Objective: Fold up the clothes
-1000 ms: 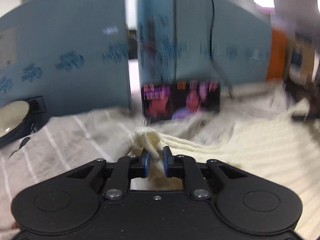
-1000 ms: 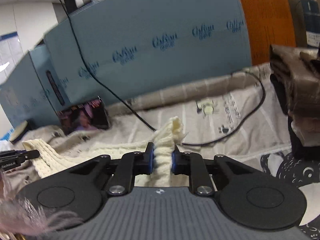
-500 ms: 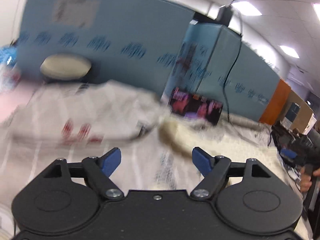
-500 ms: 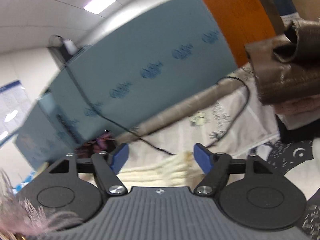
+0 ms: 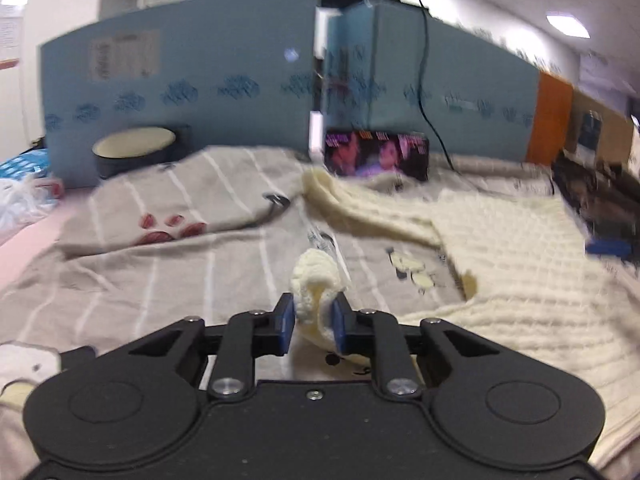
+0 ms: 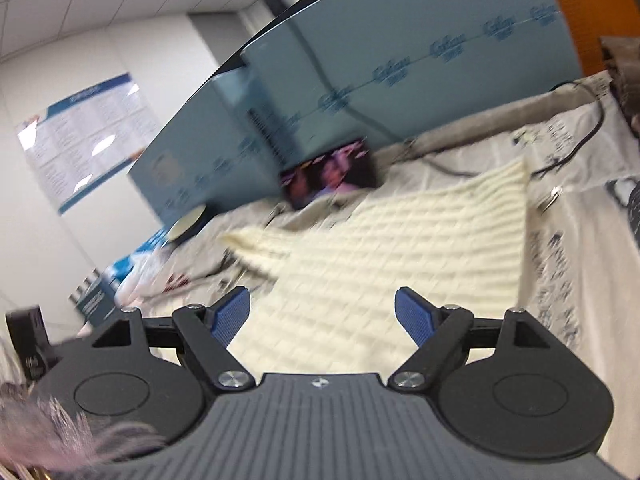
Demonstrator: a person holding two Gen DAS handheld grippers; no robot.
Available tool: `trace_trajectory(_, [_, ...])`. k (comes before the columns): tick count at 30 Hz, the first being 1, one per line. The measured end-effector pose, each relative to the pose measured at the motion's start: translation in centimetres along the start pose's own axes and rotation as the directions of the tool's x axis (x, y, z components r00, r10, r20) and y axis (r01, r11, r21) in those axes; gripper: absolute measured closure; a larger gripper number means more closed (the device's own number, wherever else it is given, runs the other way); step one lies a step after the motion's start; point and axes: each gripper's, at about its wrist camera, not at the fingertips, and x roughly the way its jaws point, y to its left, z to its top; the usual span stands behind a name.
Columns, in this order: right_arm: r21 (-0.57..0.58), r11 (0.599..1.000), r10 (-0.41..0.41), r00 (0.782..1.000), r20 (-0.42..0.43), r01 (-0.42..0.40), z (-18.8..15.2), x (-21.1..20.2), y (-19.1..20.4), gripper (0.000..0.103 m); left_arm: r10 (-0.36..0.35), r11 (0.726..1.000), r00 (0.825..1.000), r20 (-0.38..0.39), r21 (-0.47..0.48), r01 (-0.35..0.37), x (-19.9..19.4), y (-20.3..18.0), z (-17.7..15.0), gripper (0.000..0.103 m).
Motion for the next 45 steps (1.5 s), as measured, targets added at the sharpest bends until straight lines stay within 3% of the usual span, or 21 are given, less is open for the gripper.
trace_trajectory(4, [-0.010, 1.000, 0.028, 0.999, -0.044, -0.029, -1.1, -0.2, 0.6, 0.025, 0.029, 1.000, 0.998, -0.060, 0.003, -0.029, 0.4, 0.2, -1.1, 0.082])
trace_trajectory(9, [-0.038, 0.999, 0.028, 0.995, -0.095, -0.032, -2.7, 0.1, 0.8, 0.022, 0.043, 0.999, 0.998, -0.039, -0.015, -0.044, 0.6, 0.1, -1.1, 0.082])
trace_trajectory(15, [-0.126, 0.991, 0.029, 0.997, -0.068, -0.037, -3.4, -2.0, 1.2, 0.022, 0.041, 0.998, 0.999, -0.034, -0.045, -0.042, 0.3, 0.4, -1.4, 0.080])
trace_trajectory(18, [-0.221, 0.970, 0.093, 0.994, -0.065, -0.106, -3.8, -4.2, 1.7, 0.022, 0.069, 0.997, 0.998, 0.009, 0.016, -0.069, -0.7, -0.3, -1.6, 0.067])
trace_trajectory(20, [-0.330, 0.931, 0.136, 0.988, -0.076, -0.154, -4.5, -6.1, 2.4, 0.021, 0.091, 0.993, 0.995, 0.042, 0.069, -0.094, -1.4, -0.8, -1.7, 0.037])
trace_trajectory(22, [-0.407, 0.897, 0.145, 0.984, -0.100, -0.173, -5.3, -7.5, 3.2, 0.021, 0.096, 0.991, 0.991, 0.088, 0.085, -0.103, -2.1, -1.0, -1.7, 0.025])
trace_trajectory(25, [-0.437, 0.871, 0.177, 0.973, -0.149, -0.225, -6.4, -8.6, 3.9, 0.021, 0.066, 0.994, 0.993, 0.098, 0.085, -0.075, -2.4, -1.1, -1.4, 0.018])
trace_trajectory(28, [-0.456, 0.854, 0.183, 0.964, -0.191, -0.252, -7.4, -8.7, 4.4, 0.021, 0.072, 0.996, 0.997, 0.015, 0.048, -0.073, -1.2, -0.9, -1.2, 0.014])
trace_trajectory(31, [-0.451, 0.856, 0.180, 0.964, -0.194, -0.251, -7.6, -8.6, 4.2, 0.021, 0.048, 0.996, 0.998, -0.050, -0.072, -0.051, 0.1, 0.4, -1.3, 0.014])
trace_trajectory(34, [-0.423, 0.872, 0.185, 0.967, -0.176, -0.244, -7.4, -8.6, 3.8, 0.021, -0.023, 0.954, 0.998, -0.066, -0.299, 0.003, 0.8, 2.8, -1.4, 0.016])
trace_trajectory(36, [-0.410, 0.883, 0.176, 0.971, -0.164, -0.229, -7.3, -8.4, 3.5, 0.021, -0.005, 0.954, 0.998, -0.061, -0.301, -0.013, 1.1, 2.9, -1.3, 0.020])
trace_trajectory(38, [-0.399, 0.890, 0.168, 0.973, -0.160, -0.220, -7.2, -8.1, 3.3, 0.021, 0.047, 0.973, 0.997, -0.063, -0.222, -0.060, 1.3, 1.8, -1.5, 0.041])
trace_trajectory(44, [-0.385, 0.898, 0.162, 0.974, -0.158, -0.212, -7.1, -7.3, 3.2, 0.021, -0.013, 0.991, 0.999, -0.036, -0.135, 0.008, 1.1, 0.6, -1.5, 0.080])
trace_trajectory(45, [-0.383, 0.899, 0.163, 0.974, -0.158, -0.212, -7.1, -7.2, 3.2, 0.021, -0.031, 0.991, 1.000, -0.007, -0.134, 0.029, 0.7, 0.5, -1.3, 0.082])
